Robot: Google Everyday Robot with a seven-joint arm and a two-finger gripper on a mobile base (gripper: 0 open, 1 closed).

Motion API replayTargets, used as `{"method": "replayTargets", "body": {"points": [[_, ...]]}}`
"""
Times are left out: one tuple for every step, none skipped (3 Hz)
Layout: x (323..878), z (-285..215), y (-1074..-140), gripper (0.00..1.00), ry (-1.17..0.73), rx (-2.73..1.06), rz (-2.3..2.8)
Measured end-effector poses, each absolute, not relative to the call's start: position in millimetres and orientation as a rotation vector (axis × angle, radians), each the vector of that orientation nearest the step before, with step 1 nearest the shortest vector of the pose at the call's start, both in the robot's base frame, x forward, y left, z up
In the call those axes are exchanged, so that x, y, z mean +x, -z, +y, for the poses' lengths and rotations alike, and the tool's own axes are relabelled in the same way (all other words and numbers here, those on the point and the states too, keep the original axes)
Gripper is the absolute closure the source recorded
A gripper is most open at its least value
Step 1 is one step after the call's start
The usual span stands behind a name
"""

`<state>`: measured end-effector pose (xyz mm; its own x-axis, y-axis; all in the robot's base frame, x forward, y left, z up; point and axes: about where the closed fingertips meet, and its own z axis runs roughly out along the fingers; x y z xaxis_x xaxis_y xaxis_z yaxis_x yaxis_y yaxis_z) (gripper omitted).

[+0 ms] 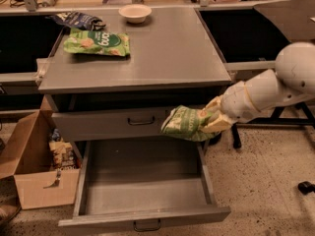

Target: Place green jalapeno chip bag into middle drawer

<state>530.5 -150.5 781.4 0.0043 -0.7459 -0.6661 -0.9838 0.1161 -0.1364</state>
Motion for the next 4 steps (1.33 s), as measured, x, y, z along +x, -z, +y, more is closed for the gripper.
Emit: {"method": "replayTargets", "body": {"points": [[512.6,-144.1,-709.4,1.0,-0.598,-1.657,1.793],[493.2,-132.4,-630.0,1.0,-0.69,-1.646,1.82],[482.7,-118.7,-559.5,1.0,-0.741,-1.624,1.887],[487.3,-111.9,-506.8,1.0,-0.748,-1.568,1.967]]}}
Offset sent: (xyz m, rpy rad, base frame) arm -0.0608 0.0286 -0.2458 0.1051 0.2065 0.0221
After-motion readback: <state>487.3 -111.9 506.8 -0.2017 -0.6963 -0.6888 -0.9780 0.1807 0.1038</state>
